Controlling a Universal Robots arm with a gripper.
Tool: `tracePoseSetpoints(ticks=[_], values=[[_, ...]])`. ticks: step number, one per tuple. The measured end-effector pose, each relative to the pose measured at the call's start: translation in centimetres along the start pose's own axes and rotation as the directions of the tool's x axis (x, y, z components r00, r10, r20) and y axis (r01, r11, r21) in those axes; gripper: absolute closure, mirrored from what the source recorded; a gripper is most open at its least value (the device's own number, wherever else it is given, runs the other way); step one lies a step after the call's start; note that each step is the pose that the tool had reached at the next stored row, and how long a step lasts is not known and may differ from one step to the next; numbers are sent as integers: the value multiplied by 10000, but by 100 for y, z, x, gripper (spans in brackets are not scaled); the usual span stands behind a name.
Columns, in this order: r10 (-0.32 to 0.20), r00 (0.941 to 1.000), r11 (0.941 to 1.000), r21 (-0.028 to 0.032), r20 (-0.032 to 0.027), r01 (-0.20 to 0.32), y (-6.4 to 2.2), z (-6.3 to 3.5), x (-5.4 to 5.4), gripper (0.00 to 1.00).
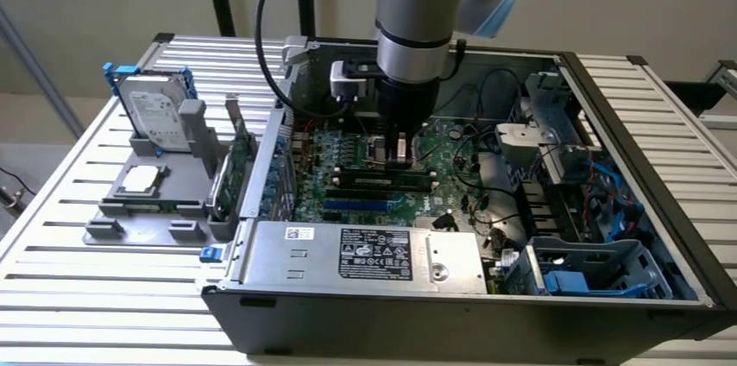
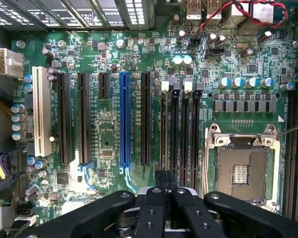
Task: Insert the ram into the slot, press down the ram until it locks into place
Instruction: 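Press down the ram until it locks into place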
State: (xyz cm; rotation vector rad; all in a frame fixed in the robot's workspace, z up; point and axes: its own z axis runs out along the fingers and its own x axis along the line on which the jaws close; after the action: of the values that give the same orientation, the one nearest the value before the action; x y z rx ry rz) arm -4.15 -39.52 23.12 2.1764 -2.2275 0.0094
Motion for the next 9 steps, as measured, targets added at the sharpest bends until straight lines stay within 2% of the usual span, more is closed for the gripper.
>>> tracePoseSetpoints(ticks=[2, 6, 8, 9], values=[[-1, 10000, 10000, -6, -15, 1, 0, 22, 1, 89], [0, 10000, 10000, -4, -7, 0, 0, 60, -1, 89], [2, 10000, 10000, 6, 15, -2, 0, 5, -2, 89], [1, 10000, 10000, -1, 2, -1, 1, -43, 0, 89]])
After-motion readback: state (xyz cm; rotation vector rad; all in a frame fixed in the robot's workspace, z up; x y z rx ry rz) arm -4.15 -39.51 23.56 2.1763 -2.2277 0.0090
